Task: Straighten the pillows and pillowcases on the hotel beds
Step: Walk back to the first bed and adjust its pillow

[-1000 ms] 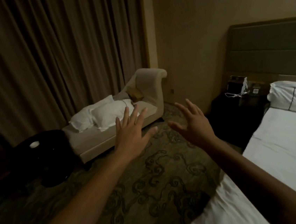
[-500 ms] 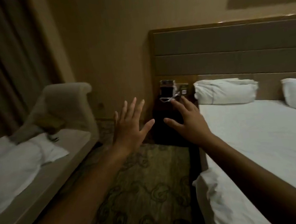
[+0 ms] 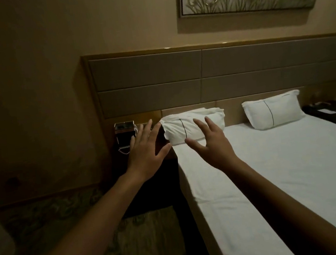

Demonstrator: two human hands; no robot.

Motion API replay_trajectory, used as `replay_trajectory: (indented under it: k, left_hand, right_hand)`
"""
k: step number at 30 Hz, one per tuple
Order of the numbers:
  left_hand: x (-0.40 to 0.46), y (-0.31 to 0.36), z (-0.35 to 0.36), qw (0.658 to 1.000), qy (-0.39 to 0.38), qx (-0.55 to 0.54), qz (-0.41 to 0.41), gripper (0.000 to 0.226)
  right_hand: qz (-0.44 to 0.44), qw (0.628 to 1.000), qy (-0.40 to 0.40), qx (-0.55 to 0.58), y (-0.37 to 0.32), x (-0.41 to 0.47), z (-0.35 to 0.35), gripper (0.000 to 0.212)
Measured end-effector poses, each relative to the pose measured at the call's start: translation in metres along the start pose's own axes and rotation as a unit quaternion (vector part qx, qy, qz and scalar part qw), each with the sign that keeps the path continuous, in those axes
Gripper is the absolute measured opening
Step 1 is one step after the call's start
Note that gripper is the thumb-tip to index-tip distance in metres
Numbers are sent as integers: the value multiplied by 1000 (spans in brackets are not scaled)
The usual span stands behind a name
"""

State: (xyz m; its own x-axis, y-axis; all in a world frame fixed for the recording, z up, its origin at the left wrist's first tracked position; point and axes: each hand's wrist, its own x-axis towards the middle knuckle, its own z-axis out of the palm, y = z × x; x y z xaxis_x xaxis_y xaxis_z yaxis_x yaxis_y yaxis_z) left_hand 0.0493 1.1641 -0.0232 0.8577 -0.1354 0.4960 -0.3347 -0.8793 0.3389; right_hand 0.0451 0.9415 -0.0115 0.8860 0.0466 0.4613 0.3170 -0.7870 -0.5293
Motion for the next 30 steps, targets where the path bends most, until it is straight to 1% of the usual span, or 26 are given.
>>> replay_trajectory:
  k: [1,3,4,6,7,8,9,11,12,15,18,20,23,25,27,28,30]
  left_hand:
    - [50,-28,21,1000,9,-22,-6,72]
    - [71,-36,24,1000,17,-17,-2,71]
    - [133,-65,42,1000,11,-19,10,71]
    - [153,-75,39,999,21,-5,28,71]
    - [218,-90,61,999,14,-27,36,71]
    - [240,-94,68,998,26,-35,50,73]
    - [242,-92,67,998,29,-32,55,74]
    - [371,-131,139,993,-17,-99,60,76]
    - [400,-142,155,991,-25,-103,78,76]
    - [486,-177,205,987,-13,-122,106,75]
    - [564,-210,246,981,-14,-140,133,74]
    - [616,-223,270,979,-35,-154,129,75]
    - [670,-236,307,976,-51,-164,132,76]
    - [710,-248,341,975,-61,-162,140,76]
    - [751,-263,384,976,-79,-161,124,75]
    - [757,-269,393,976,-75,-164,120,75]
    - [787,-282,439,976,-95,-174,88,72]
  right_hand:
    - [-1,1000,4,-8,14,52,28,74]
    - [-13,1000,0,-20,11,71,35,73]
    - [7,1000,14,-8,24,129,60,73]
    - [-6,1000,15,-7,20,144,69,72]
    - [22,999,32,-10,38,198,82,72]
    - [28,999,30,1,46,215,85,72]
    - [29,999,25,-13,45,216,83,72]
    - [87,994,49,-47,101,322,131,73]
    - [91,993,60,-50,113,348,138,72]
    - [117,987,72,-80,155,421,171,70]
    - [151,982,84,-81,183,488,198,69]
    - [170,979,76,-84,203,535,213,69]
    - [192,975,66,-91,233,594,232,69]
    - [213,970,64,-93,265,639,243,69]
    - [233,967,58,-85,308,684,261,68]
    - [240,966,59,-77,321,689,265,67]
    - [253,963,28,-84,371,718,296,66]
